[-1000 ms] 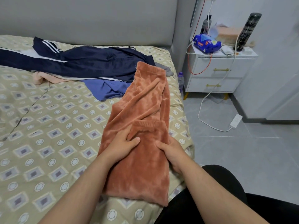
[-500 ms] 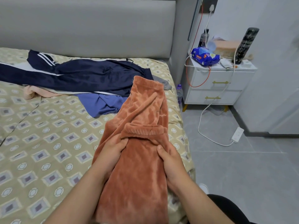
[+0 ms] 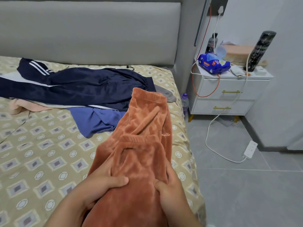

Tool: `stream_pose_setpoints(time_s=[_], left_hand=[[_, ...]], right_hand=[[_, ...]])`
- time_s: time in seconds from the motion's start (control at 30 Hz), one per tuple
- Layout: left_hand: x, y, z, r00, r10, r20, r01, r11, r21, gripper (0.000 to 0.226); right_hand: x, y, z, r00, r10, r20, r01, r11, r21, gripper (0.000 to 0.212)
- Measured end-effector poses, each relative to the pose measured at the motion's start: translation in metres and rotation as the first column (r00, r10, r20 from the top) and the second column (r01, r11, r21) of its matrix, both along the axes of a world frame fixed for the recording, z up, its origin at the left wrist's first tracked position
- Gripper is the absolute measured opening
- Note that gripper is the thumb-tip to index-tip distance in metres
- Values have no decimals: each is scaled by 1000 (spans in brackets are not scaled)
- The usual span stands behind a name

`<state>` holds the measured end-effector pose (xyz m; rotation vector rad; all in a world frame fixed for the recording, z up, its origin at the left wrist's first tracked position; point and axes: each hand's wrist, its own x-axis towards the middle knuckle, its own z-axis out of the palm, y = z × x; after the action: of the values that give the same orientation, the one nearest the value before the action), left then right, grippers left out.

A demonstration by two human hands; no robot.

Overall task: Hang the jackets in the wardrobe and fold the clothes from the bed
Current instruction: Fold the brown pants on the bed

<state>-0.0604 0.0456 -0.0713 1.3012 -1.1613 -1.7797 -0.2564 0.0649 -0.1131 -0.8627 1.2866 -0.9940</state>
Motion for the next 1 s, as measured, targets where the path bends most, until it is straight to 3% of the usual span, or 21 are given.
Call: stream_pose_setpoints(time_s=[0.1, 0.23, 0.3, 0.37, 0.43, 0.5, 0.57, 0.67, 0.7, 0.8, 0.9, 1.0], left_hand=[[-4, -40, 20, 995, 52, 90, -36, 985, -170, 74], [-22, -135, 26, 964, 189, 188, -129, 948, -292, 49], [-28, -181, 24, 924, 281, 260, -180, 918, -354, 39], [-25, -211, 19, 874, 284, 394, -108, 905, -411, 34], [-17, -224, 12, 848, 221, 481, -40, 933, -359, 33], [-3, -211, 1, 871, 148, 468, -58, 978, -202, 41], [21, -176, -12, 912, 154, 381, -136, 988, -75, 50], [58, -100, -25, 933, 233, 274, -251, 967, 35, 75], [66, -72, -27, 942, 233, 242, -255, 965, 66, 77], [72, -2, -31, 951, 240, 194, -256, 965, 63, 40], [67, 29, -31, 959, 124, 256, -124, 992, -16, 69], [60, 28, -38, 926, 104, 364, -105, 994, -18, 64]], right_hand=[[-6, -34, 24, 998, -42, 54, 46, 995, -87, 62], [-8, -117, 44, 990, -116, 83, 129, 977, -170, 51], [-10, -155, 42, 958, -157, 241, 172, 984, -41, 43], [-14, -166, 38, 904, -141, 403, 78, 982, 170, 35], [-19, -153, 23, 885, -89, 458, -43, 962, 269, 37], [-25, -126, 1, 862, -87, 499, -83, 948, 309, 44], [-31, -96, -15, 810, -115, 575, -108, 934, 340, 54], [-30, -58, -25, 757, -68, 650, -203, 921, 333, 51], [-29, -50, -27, 764, -34, 644, -229, 919, 321, 49], [-24, -39, -19, 862, 169, 478, -311, 921, 234, 54], [-20, -28, -8, 893, 419, 167, -445, 878, 178, 72], [-29, -10, -12, 857, 509, 76, -514, 840, 171, 85]])
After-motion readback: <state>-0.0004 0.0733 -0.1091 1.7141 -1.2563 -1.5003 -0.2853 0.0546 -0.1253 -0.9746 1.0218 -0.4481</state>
